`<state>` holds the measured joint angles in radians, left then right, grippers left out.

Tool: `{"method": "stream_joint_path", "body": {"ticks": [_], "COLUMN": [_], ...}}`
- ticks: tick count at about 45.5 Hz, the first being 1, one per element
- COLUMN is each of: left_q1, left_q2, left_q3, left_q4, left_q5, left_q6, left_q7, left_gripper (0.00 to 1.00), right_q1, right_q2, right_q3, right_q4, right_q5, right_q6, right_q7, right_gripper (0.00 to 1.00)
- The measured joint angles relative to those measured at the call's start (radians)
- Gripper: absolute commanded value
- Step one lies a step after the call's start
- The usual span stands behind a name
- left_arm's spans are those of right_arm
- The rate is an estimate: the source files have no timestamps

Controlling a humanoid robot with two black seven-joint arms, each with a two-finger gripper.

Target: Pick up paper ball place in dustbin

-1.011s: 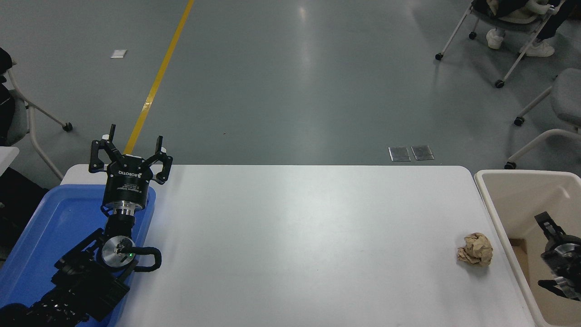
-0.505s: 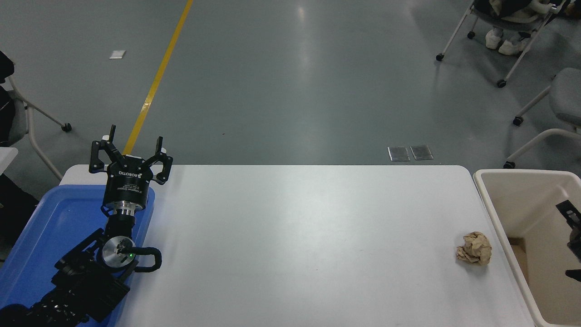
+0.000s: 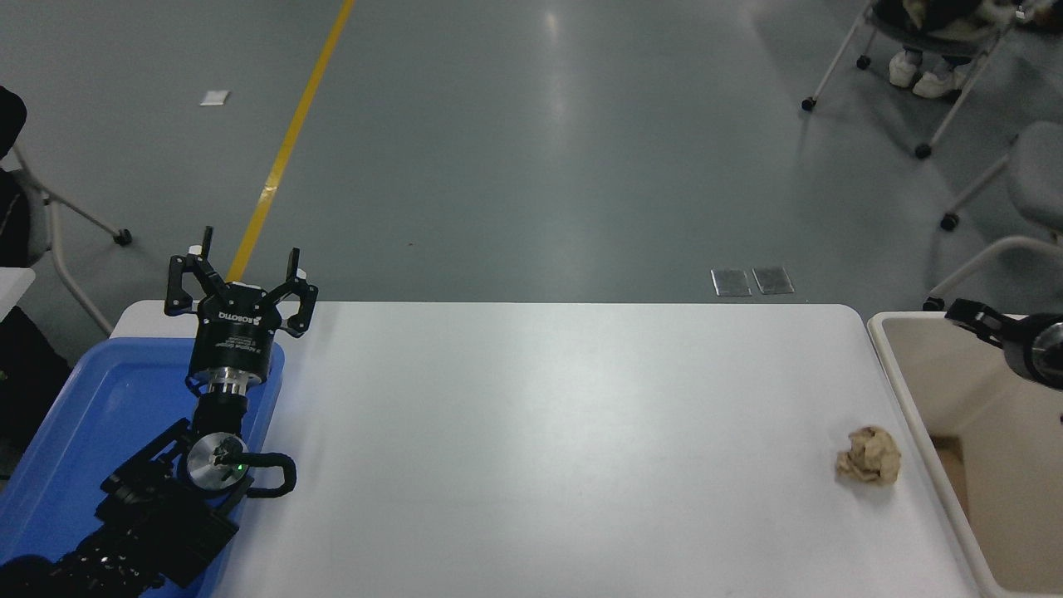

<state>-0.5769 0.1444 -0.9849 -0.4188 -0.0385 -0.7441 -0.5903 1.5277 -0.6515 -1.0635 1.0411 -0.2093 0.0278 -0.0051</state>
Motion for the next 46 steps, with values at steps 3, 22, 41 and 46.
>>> {"method": "stream_joint_path", "body": {"ticks": [3,22,41,46], "left_q1": [0.0,0.0,0.0,0.0], "left_q2": [0.0,0.001,0.001,0.001], "left_q3": [0.0,0.0,0.0,0.0], "left_q4": [0.0,0.0,0.0,0.0], "left_q5": [0.0,-0.001,-0.001,-0.001], "left_q6": [0.0,0.001,0.002,0.002], "left_q7": [0.0,0.0,0.0,0.0], "left_gripper": [0.99,0.99,0.99,0.99], "right_q1": [0.106,0.662,0.806,0.783], "right_q2": [0.006,0.107,0.184,0.185], "right_q3": [-0.039,-0.277,-0.337,-0.338], "right_q4": [0.099,0.594,0.689,0.693], "right_q5": [-0.024,-0.072,-0.057,-0.05], "right_q6": [0.058,0.365,0.507,0.484], "right_q7": [0.002,0.014,0.017,0.017], "right_gripper": [1.0,1.0,1.0,1.0]}}
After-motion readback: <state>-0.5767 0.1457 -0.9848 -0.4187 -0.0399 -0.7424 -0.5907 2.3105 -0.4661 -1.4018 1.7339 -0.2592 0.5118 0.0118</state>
